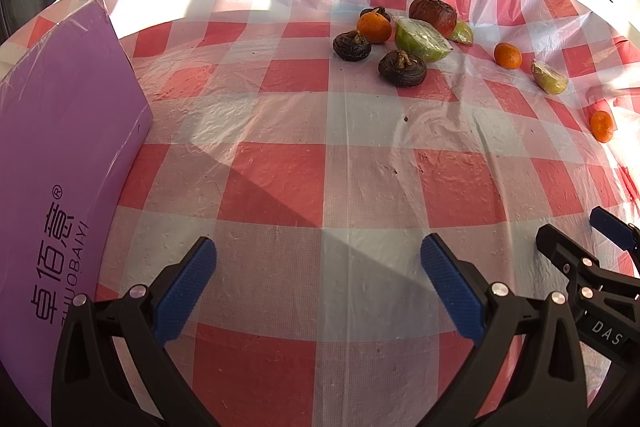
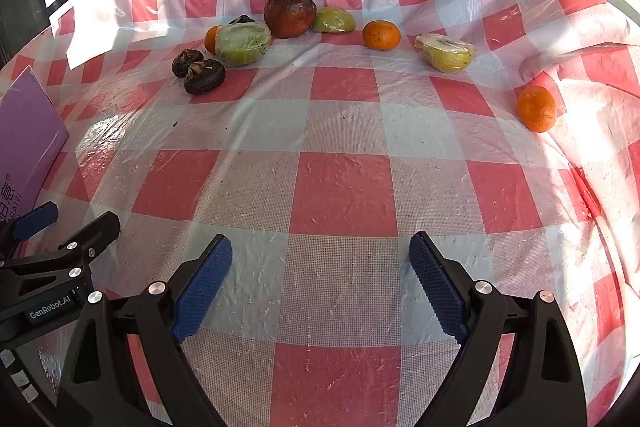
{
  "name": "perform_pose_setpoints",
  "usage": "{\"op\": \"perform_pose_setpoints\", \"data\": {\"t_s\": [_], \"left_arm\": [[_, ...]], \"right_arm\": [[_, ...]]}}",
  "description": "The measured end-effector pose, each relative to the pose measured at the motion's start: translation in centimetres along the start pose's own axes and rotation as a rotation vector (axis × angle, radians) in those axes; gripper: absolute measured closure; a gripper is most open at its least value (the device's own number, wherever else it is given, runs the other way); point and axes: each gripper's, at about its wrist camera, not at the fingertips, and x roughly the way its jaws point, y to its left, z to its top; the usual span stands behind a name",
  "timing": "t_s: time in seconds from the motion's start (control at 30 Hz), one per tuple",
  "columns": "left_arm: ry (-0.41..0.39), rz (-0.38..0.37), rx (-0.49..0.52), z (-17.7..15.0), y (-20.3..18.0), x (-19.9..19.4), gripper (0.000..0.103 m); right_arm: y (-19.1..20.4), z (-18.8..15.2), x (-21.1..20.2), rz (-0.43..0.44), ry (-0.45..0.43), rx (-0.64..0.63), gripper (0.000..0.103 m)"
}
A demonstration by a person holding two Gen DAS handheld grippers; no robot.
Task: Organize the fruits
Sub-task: 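Move both tools toward the fruits on the tablecloth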
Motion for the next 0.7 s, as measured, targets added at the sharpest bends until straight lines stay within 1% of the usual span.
{"op": "perform_pose_setpoints", "data": {"t_s": [0.7], "left_arm": [[0.001, -0.002, -0.002, -0.03, -0.03, -0.03, 0.001]], "right_arm": [[0.27, 0.39, 0.09, -0.012, 0.000, 0.006, 0.016]]}}
